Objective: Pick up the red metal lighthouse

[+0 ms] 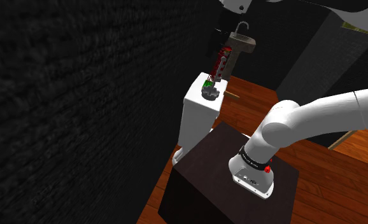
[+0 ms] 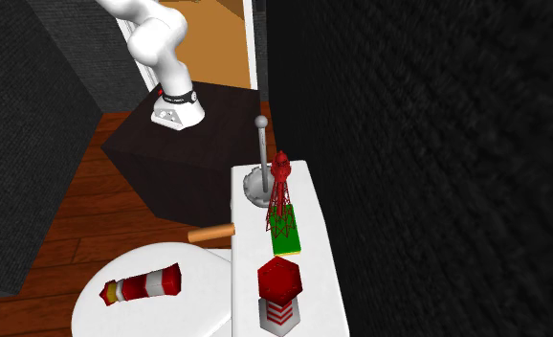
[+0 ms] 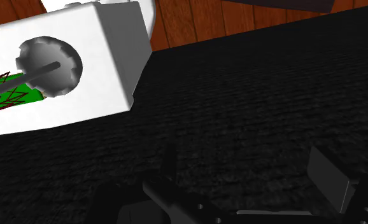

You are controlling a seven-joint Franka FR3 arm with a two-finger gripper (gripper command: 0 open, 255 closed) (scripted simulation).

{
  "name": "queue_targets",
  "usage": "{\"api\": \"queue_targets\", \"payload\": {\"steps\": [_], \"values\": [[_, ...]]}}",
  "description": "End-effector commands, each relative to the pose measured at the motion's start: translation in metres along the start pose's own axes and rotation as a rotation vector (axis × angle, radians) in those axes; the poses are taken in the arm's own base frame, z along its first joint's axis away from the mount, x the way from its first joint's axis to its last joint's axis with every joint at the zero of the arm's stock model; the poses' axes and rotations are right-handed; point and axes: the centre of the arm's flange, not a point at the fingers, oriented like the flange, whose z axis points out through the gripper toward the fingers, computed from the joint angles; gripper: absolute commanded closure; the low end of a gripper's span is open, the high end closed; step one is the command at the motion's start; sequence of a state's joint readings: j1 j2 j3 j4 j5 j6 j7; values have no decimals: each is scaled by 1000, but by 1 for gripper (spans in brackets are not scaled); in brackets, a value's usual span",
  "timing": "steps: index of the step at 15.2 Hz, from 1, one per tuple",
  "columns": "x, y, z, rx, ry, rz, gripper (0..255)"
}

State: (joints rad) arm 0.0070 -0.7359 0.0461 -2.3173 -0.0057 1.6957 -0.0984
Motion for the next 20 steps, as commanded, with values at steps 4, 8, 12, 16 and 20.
{"api": "queue_targets", "payload": {"steps": [4,8,12,16,20], "values": [[-2,42,3,19,10,-31,0],[-2,99,8,45,24,-72,0],[0,155,15,70,38,-114,0],[5,212,23,96,52,-155,0],[12,267,32,122,66,-196,0]]}}
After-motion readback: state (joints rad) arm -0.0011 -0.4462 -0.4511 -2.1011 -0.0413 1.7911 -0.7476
